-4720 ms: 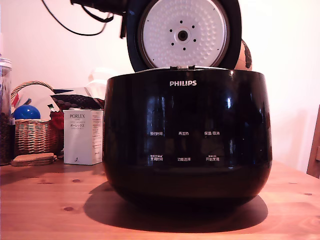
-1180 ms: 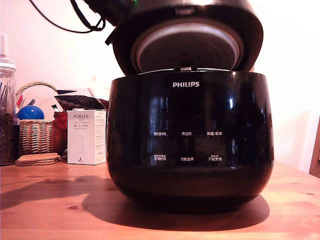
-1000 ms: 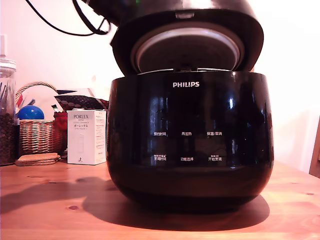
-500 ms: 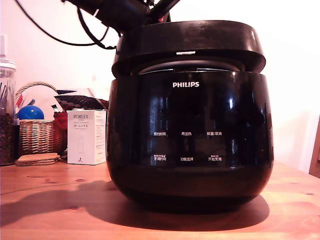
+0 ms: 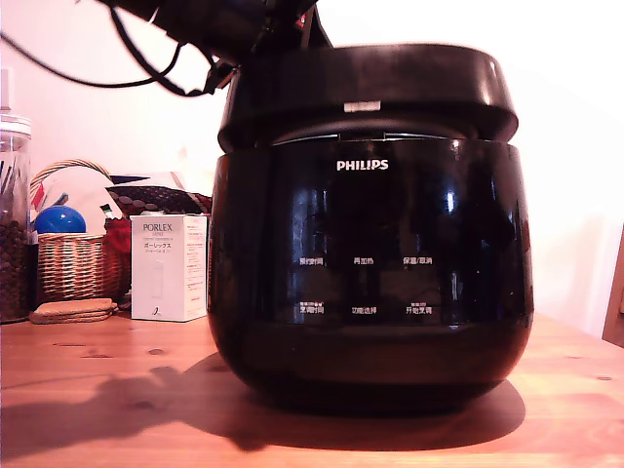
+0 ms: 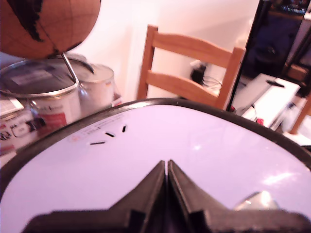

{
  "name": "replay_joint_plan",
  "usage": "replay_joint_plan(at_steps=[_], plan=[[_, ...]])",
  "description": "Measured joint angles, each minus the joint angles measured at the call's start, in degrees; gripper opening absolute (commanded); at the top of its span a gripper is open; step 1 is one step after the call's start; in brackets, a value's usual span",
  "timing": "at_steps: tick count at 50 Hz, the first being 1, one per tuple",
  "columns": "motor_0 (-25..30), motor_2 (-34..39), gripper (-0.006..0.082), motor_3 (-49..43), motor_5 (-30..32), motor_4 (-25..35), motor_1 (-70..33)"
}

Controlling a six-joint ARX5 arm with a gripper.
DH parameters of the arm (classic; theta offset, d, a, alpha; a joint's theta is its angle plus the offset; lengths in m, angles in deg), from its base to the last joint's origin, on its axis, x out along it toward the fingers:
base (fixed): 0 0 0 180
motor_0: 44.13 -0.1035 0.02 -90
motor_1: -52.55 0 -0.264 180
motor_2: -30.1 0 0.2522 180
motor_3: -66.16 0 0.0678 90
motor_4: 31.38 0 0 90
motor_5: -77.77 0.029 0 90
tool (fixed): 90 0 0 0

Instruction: Close the rice cooker by pressing the lid down with medium force

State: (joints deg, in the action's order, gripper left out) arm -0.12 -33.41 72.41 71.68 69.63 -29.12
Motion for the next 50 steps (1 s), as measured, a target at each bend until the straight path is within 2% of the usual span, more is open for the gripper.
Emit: replay_joint_plan(at_steps=[17,27,38,50], plan=[[3.15,7.37,-0.0022,14.25,-0.17,-6.54,0.63],[3.28,10.91,-0.0022,21.05,-0.2,-8.35,0.79],[3.65,13.75,-0.0022,26.36,-0.17,-9.79,0.96],[3.65,14.14,-0.0022,27.47,-0.15,-10.05,0.63]])
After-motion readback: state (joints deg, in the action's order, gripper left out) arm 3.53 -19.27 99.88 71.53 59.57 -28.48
